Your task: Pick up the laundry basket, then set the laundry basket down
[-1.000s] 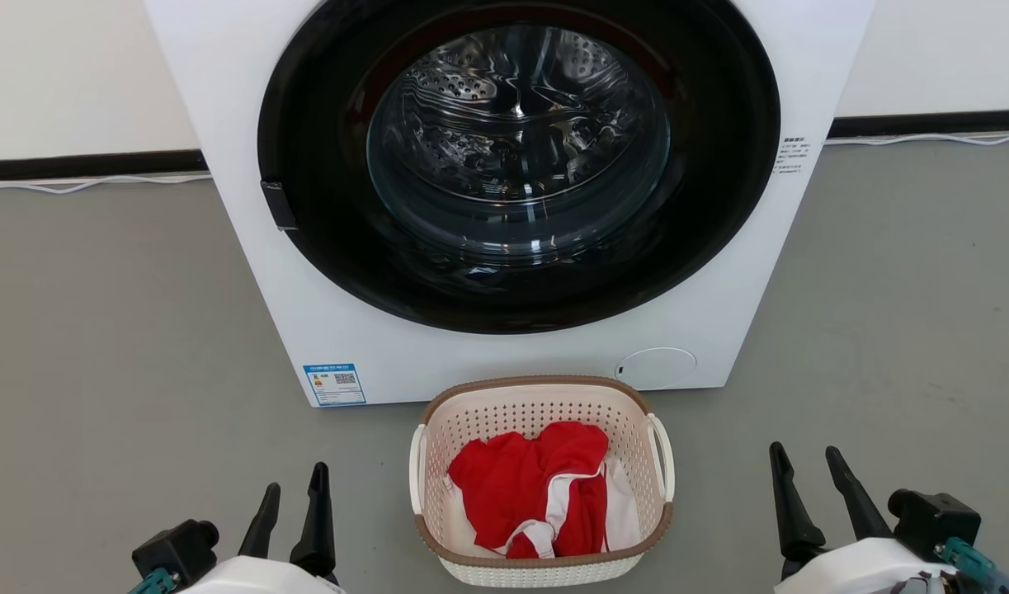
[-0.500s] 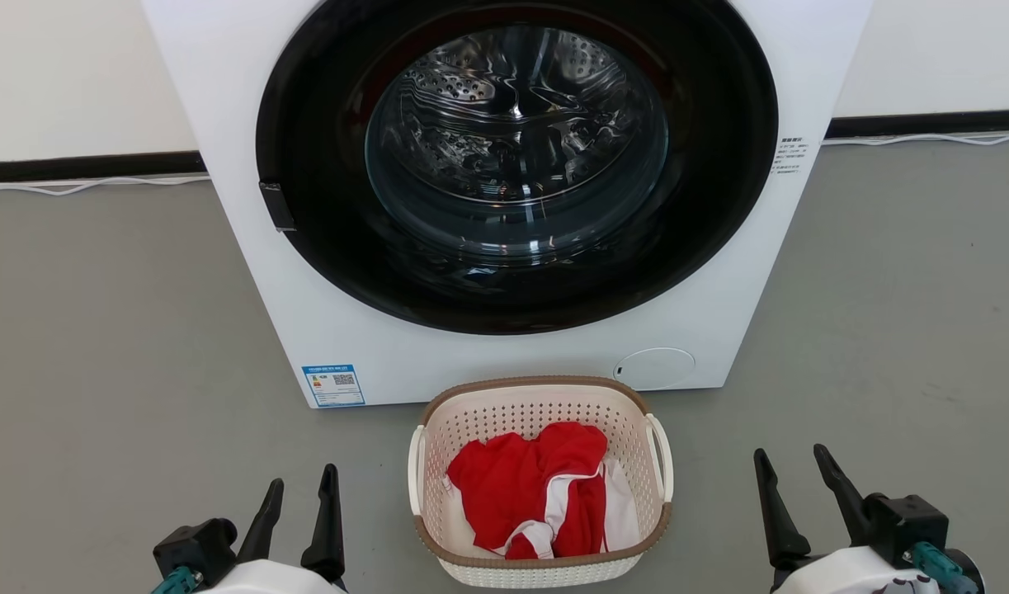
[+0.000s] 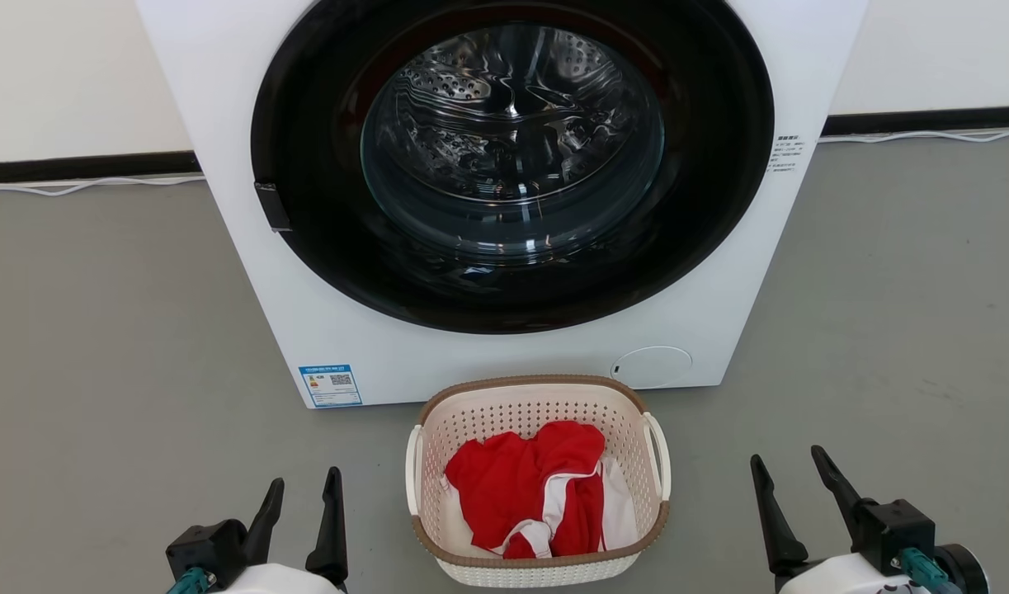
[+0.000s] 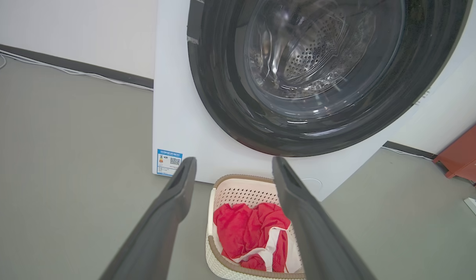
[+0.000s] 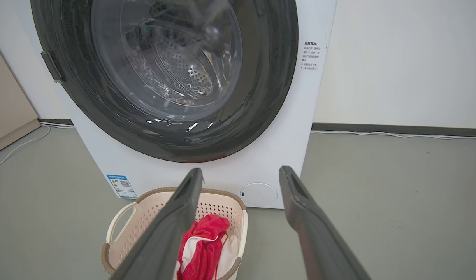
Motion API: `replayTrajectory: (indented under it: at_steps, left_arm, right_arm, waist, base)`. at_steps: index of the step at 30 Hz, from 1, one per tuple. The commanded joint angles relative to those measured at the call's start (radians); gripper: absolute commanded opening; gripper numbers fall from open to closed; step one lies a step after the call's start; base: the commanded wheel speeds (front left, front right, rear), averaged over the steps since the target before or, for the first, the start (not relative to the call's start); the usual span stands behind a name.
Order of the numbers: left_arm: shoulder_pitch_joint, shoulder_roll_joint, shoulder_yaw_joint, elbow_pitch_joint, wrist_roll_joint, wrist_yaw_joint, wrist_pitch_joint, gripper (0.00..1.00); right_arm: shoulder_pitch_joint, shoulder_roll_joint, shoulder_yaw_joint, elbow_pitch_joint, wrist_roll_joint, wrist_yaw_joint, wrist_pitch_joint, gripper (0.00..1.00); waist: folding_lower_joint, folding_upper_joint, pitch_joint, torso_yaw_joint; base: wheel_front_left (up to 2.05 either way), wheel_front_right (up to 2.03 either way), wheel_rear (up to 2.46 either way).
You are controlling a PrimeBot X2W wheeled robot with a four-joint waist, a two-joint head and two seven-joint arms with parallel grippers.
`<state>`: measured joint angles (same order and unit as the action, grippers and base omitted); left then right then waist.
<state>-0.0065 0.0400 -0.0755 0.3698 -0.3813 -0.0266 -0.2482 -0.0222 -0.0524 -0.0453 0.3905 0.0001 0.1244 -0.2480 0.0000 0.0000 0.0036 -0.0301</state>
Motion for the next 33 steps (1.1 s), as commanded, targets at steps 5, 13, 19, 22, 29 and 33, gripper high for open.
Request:
replayTrajectory:
  at_steps: [5,13,19,22,29,33]
  left_arm:
    - [-0.034,0.01,0.025,-0.018,0.005,-0.002,-0.014,1.0]
    - [-0.041,0.01,0.017,-0.013,0.005,-0.006,-0.014,1.0]
    - [-0.086,0.01,0.004,0.003,0.008,-0.013,-0.014,1.0]
    - [-0.125,0.01,-0.009,0.026,0.017,-0.021,-0.014,1.0]
    - [-0.24,0.01,-0.041,0.089,0.029,-0.034,-0.014,1.0]
    - [-0.332,0.01,-0.067,0.155,0.022,-0.041,-0.014,1.0]
  right_arm:
    - [-0.025,-0.003,0.019,-0.024,-0.007,0.006,-0.014,1.0]
    - [-0.03,-0.001,0.014,-0.021,-0.004,0.006,-0.014,1.0]
    - [-0.078,0.0,0.002,0.02,0.003,0.006,-0.014,1.0]
    - [-0.122,0.001,-0.02,0.064,-0.001,0.006,-0.014,1.0]
    - [-0.248,0.002,-0.038,0.188,-0.009,0.006,-0.011,1.0]
    - [-0.351,0.002,-0.031,0.271,-0.024,0.006,0.002,1.0]
  waist:
    - [0.0,0.0,-0.001,-0.001]
    - [0.0,0.0,0.015,0.001]
    - [0.0,0.0,0.077,0.001]
    - [0.0,0.0,0.128,-0.001]
    - [0.0,0.0,0.251,0.002]
    - [0.0,0.0,0.342,0.002]
  base:
    - [0.0,0.0,0.0]
    - [0.0,0.0,0.0]
    - [0.0,0.0,0.0]
    - [0.0,0.0,0.0]
    - [0.0,0.0,0.0]
    - [0.0,0.0,0.0]
